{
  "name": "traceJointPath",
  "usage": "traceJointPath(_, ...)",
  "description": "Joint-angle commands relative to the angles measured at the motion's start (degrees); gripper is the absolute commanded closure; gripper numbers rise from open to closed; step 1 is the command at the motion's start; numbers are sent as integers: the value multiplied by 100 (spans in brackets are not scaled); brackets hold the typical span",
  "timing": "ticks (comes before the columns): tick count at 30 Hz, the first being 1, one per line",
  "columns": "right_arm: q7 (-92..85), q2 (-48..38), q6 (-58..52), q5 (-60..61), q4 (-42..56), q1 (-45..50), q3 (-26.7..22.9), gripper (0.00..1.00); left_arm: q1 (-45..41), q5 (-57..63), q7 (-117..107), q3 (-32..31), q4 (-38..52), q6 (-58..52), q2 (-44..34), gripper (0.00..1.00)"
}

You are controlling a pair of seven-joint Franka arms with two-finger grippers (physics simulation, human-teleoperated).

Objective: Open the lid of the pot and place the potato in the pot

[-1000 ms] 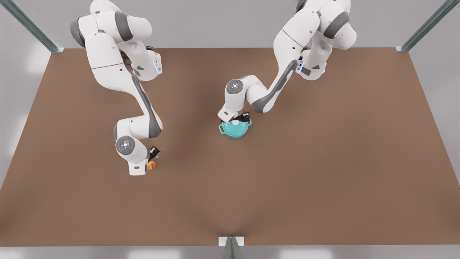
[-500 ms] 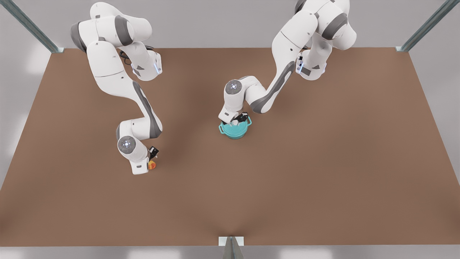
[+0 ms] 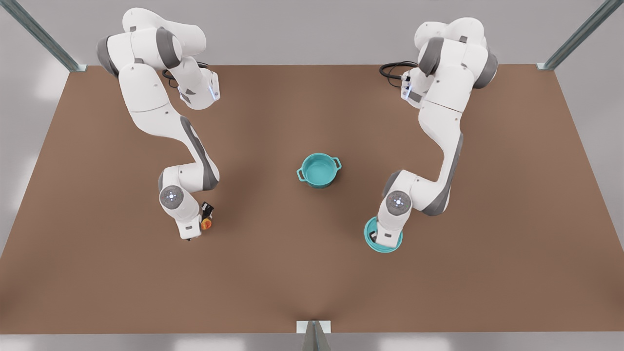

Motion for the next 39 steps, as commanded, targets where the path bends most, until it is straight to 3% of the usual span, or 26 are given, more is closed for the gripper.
traceJointPath(1, -352, 5, 114, 5, -14, 0, 0, 0, 58, -49, 2695, 11, 125, 302, 157, 73)
traceJointPath(2, -361, 5, 114, 5, -23, 0, 0, 0, 58, -40, 2765, 11, 152, 293, 166, 9)
traceJointPath(3, -361, 5, 114, -3, -32, 0, 0, 0, 58, -84, 2941, 11, 161, 293, 148, 0)
traceJointPath(8, -467, -3, 114, 14, -76, 0, 0, 13, 67, -40, 2950, 11, 161, 223, 87, 0)
traceJointPath(9, -467, -3, 105, 14, -85, 0, 0, 15, 198, -75, 3300, 11, 143, -706, -501, 0)
traceJointPath(11, -484, -12, 105, 5, -85, 0, 0, 26, 1164, -1181, 5877, 11, 1197, -4548, -1846, 0)
traceJointPath(12, -484, -12, 105, 14, -85, 0, 0, 34, 1630, -1762, 5885, 63, 620, -4331, -2821, 0)
traceJointPath(13, -484, -12, 105, 14, -85, 0, 0, 38, 1868, -1947, 5965, 37, -569, -3319, -3693, 0)
traceJointPath(15, -484, -21, 96, 14, -94, 0, 0, 48, 1956, -1587, 5894, 63, -253, -3416, -3262, 0)
traceJointPath(20, -502, -39, 70, 14, -94, 0, 0, 61, 2299, -1569, 5982, 63, 3, -3424, -3121, 0)
traceJointPath(32, -528, -663, -502, 58, -67, 343, 62, 67, 2264, -1569, 5956, 37, -15, -3433, -3113, 0)
traceJointPath(39, -511, -821, -660, 67, -58, 474, 545, 67, 2273, -1569, 5956, 37, -6, -3433, -3112, 0)
